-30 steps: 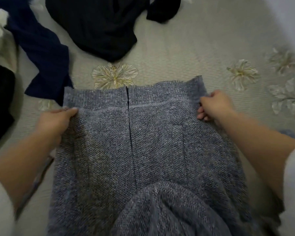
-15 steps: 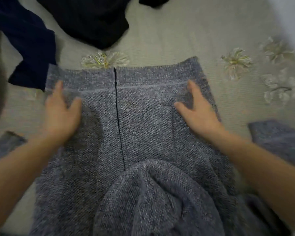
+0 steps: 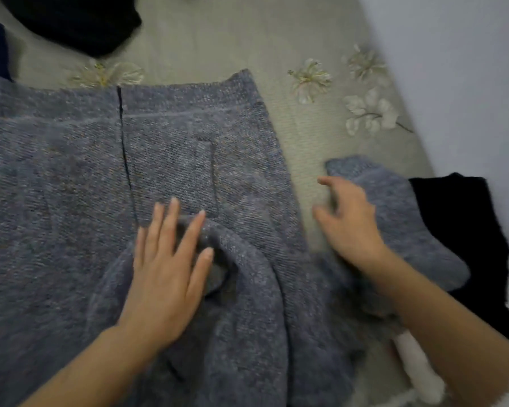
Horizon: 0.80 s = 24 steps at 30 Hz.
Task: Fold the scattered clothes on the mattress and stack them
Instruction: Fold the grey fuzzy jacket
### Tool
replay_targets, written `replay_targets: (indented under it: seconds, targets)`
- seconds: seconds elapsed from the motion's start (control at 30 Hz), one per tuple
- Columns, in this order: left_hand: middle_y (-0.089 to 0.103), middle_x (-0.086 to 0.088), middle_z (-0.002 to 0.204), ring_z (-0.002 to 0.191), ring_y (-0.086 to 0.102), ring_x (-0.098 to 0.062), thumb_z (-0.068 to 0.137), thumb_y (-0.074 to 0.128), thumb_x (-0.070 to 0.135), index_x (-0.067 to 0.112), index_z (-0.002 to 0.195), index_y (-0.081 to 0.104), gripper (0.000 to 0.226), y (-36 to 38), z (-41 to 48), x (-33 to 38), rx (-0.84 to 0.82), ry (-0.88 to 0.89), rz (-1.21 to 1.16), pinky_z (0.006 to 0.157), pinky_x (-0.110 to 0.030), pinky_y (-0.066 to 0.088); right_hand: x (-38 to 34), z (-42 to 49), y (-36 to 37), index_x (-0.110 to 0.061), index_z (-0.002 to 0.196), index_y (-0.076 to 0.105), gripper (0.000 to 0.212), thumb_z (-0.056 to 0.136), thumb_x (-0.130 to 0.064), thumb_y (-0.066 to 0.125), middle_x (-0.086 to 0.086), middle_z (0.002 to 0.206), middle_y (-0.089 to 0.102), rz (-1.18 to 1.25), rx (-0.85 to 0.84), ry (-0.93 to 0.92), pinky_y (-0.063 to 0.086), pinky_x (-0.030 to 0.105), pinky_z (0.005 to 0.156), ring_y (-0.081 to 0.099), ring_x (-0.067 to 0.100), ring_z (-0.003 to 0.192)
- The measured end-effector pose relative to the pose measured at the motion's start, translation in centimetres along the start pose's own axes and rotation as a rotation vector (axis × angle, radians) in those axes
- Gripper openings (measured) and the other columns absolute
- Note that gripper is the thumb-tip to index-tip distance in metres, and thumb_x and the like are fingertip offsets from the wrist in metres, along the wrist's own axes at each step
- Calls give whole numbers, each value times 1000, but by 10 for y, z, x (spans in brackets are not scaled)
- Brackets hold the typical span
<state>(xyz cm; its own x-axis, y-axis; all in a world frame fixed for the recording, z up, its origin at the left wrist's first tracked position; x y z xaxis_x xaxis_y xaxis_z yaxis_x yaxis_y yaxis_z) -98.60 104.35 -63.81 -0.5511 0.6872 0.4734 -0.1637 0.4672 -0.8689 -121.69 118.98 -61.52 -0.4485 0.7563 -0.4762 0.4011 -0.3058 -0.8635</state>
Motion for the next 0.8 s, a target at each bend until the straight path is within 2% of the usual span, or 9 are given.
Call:
replay_targets:
  seconds: [0.13,0.2,0.33,0.37,0.43,0.5,0.57,0.7,0.8]
  targets:
    - [11,-5,160,148,0,-23,98,22,47,27,149,29,55,46,-31,71,-132,240,114,115,-44,3,79,-23,-89,-12,119,60,37,83,-20,57,10,120,62,-39,211,200,41,51,99,54,32,115]
    - [16,-4,159,148,3,-22,99,20,47,25,146,37,55,71,-45,103,-235,281,91,114,-46,6,116,-34,-108,-11,120,60,37,84,-21,60,11,121,63,-61,192,334,43,45,99,56,30,113]
    - [-4,14,159,138,-30,-1,92,1,59,29,152,13,68,104,-52,155,-352,153,-169,112,-28,-24,165,-40,-86,-6,134,48,63,83,-37,67,14,130,57,6,-27,541,41,43,102,53,32,120]
    - [-3,16,158,136,-31,2,93,2,61,28,152,9,68,112,-50,166,-384,115,-248,110,-24,-25,170,-40,-77,-5,132,50,63,82,-39,69,14,127,59,-1,-61,551,43,43,100,54,33,118]
    - [4,14,159,137,-20,5,98,20,56,26,153,9,64,122,-40,187,-437,33,-434,114,-23,-12,168,-34,-72,-10,103,64,32,81,-33,69,10,99,67,0,-27,486,48,37,85,62,29,98]
    - [7,14,159,141,-11,2,99,37,46,26,153,8,65,129,-28,202,-474,-26,-583,115,-25,0,156,-30,-88,-10,73,62,16,81,-24,66,2,66,57,160,103,401,40,29,63,56,14,67]
    - [5,14,158,144,-8,-3,98,43,42,28,153,2,70,128,-18,217,-437,-28,-641,115,-25,2,151,-33,-123,-10,70,61,17,83,-21,63,-2,59,47,371,309,342,34,26,57,40,3,52]
    - [-18,12,157,142,-21,-4,97,39,49,33,147,-17,77,110,-15,229,-143,38,-475,119,-29,-6,174,-78,-214,-23,65,44,27,88,-30,54,-9,66,45,459,868,336,36,19,61,39,-6,53]
    - [-30,0,155,142,-29,-16,99,35,49,34,147,-22,76,119,-40,232,-54,148,-219,116,-34,-12,218,-113,-209,-18,75,52,21,91,-31,52,-4,79,54,592,950,618,39,25,66,50,6,71]
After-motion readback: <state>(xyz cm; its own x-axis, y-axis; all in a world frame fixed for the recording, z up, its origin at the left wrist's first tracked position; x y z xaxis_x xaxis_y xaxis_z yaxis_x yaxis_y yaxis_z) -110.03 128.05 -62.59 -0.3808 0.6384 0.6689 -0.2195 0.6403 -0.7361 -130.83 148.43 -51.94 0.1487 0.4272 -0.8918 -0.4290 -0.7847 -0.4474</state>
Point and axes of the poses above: each hand's wrist, its own z-axis towards the middle knuckle, its own y-axis out of the palm, x = y × z, the point moved 8 cm from there along z, towards the middle knuckle
